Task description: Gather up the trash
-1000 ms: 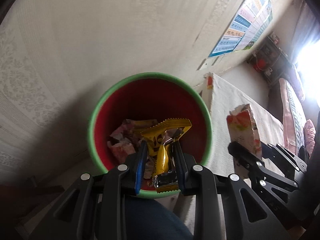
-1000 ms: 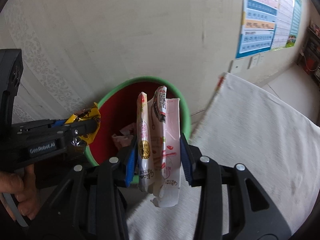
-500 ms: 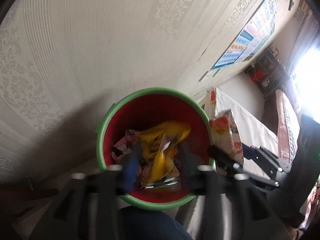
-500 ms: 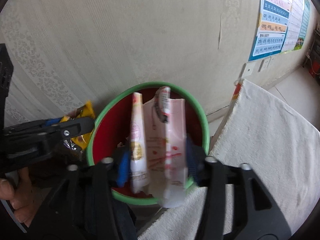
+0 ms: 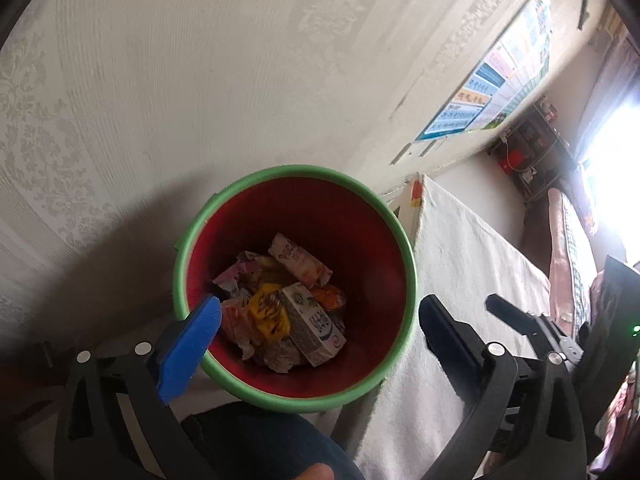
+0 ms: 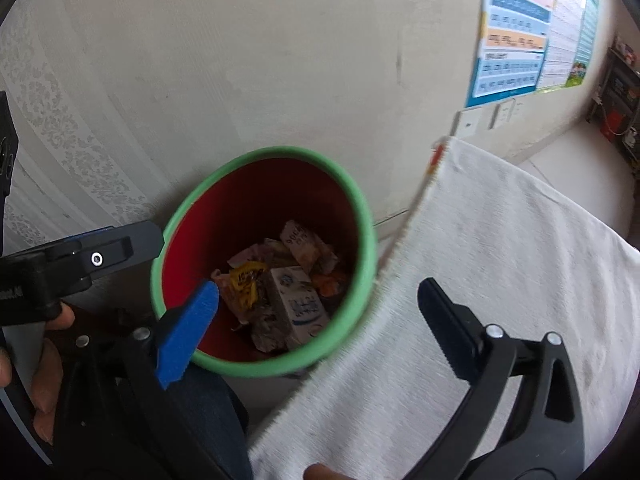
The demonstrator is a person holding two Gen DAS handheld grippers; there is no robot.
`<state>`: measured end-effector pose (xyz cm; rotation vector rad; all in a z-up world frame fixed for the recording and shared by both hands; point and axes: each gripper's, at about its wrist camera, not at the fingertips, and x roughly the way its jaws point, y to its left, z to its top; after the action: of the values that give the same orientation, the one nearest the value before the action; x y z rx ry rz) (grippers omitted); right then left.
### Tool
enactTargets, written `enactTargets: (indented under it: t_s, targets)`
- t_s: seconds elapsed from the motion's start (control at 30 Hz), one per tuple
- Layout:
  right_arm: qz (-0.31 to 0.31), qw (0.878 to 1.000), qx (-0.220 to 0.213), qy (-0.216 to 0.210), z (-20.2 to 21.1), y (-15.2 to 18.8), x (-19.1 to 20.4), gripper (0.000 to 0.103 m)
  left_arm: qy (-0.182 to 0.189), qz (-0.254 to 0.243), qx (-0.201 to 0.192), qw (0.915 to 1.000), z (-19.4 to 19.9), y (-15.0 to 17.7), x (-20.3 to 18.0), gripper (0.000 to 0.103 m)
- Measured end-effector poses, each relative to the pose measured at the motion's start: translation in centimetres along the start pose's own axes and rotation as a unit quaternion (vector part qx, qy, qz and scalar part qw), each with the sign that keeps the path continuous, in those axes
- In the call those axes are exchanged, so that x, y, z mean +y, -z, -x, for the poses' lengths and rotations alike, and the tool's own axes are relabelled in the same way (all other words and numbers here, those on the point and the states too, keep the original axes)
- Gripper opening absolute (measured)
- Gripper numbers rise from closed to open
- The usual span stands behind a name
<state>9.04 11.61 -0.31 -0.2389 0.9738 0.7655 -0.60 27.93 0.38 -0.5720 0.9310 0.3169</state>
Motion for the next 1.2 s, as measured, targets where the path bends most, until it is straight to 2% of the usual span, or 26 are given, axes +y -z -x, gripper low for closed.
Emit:
enactTargets:
  t_s: [0.13,0.23,0.3,0.5,0.67,0.8,0.97,1.2]
  targets:
    - [-0.012,1.0,-0.014,0.018,2.1,1.4,-1.7,0.098,-0.002,-0.03,-0.01,0.9995,0.2,0.8,-2.5,0.095]
    - [-0.024,0.999,-0.026,0.033,3.7,2.6,-3.2,0.098,0.02,-0.05,-0.019,0.9984,0.2,1.7,-4.6,0.095]
    - [-0.035,0.998,-0.034,0.043,5.0,3.6,-4.3,0.098,0.022,-0.071,-0.017,0.9971,-0.1,2.5,-6.2,0.095]
    - [-0.067,0.991,-0.068,0.091,9.0,7.0,-8.4,0.098,0.033,-0.134,-0.044,0.9894,0.1,5.4,-11.6,0.095]
    - [-0.102,0.977,-0.112,0.152,13.2,10.9,-12.1,0.098,0.053,-0.187,-0.07,0.9784,0.7,8.1,-16.0,0.095]
    - [-0.142,0.963,-0.128,0.189,15.4,13.7,-14.9,0.098,0.064,-0.211,-0.087,0.9715,1.2,9.9,-18.6,0.095]
    - [-0.183,0.943,-0.148,0.236,17.8,16.3,-17.8,0.098,0.08,-0.228,-0.092,0.9659,1.0,11.8,-20.1,0.095]
    - [-0.19,0.932,-0.166,0.261,19.3,18.9,-19.1,0.098,0.076,-0.257,-0.111,0.9569,0.6,13.9,-20.6,0.095]
